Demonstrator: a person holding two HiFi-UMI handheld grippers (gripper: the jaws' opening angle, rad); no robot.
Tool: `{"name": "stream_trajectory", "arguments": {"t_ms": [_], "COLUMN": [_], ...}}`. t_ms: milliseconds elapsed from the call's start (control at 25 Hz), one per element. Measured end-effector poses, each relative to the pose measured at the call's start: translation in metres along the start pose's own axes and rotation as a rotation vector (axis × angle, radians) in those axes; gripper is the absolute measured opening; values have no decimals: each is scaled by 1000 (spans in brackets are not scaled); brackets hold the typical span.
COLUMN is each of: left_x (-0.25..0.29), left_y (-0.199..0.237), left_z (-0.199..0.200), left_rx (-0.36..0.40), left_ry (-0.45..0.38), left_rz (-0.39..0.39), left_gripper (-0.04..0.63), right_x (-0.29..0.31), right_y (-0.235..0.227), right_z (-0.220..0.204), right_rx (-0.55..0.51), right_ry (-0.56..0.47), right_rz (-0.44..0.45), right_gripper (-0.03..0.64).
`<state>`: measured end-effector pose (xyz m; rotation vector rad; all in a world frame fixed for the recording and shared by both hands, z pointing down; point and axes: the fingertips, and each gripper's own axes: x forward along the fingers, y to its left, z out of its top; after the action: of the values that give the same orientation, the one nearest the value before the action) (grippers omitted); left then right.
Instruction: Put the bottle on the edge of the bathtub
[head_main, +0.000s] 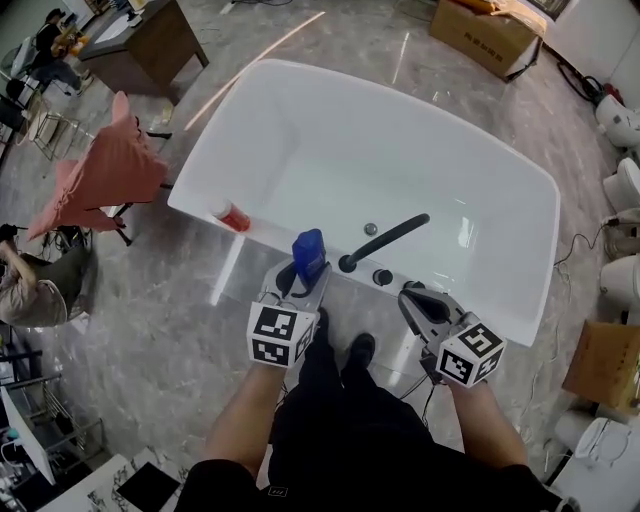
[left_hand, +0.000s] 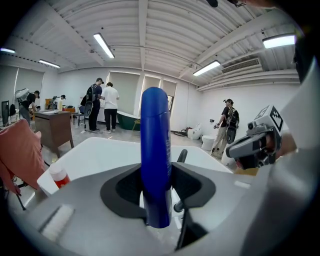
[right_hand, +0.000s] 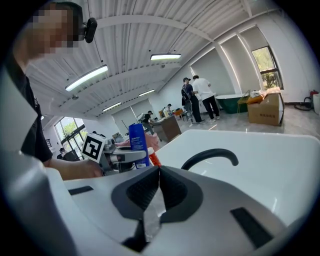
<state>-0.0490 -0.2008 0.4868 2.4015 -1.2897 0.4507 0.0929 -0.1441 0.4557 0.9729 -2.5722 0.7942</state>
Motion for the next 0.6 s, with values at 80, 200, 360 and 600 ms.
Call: {"name": "stream_trajectory", "arguments": {"t_ms": [80,200,360,600], "left_x": [6,13,20,34], "left_y": [7,14,19,21], "left_z": [-6,-15,-29,-44], "left_rx": [-2,-9,-4,-18], "left_ry": [2,11,36,62], "left_rz": [4,6,-2,-8], "left_gripper": [172,172,172,172], "right_x": [10,21,32,40], "right_y": [-3,-6,-10,-22], "right_z": [1,1,-3,-16], "right_rx": [-5,-2,18,49], "right_ry": [-2,-4,-8,12], "right_rz": [6,6,-1,-14], "right_gripper": [12,12,12,12]}}
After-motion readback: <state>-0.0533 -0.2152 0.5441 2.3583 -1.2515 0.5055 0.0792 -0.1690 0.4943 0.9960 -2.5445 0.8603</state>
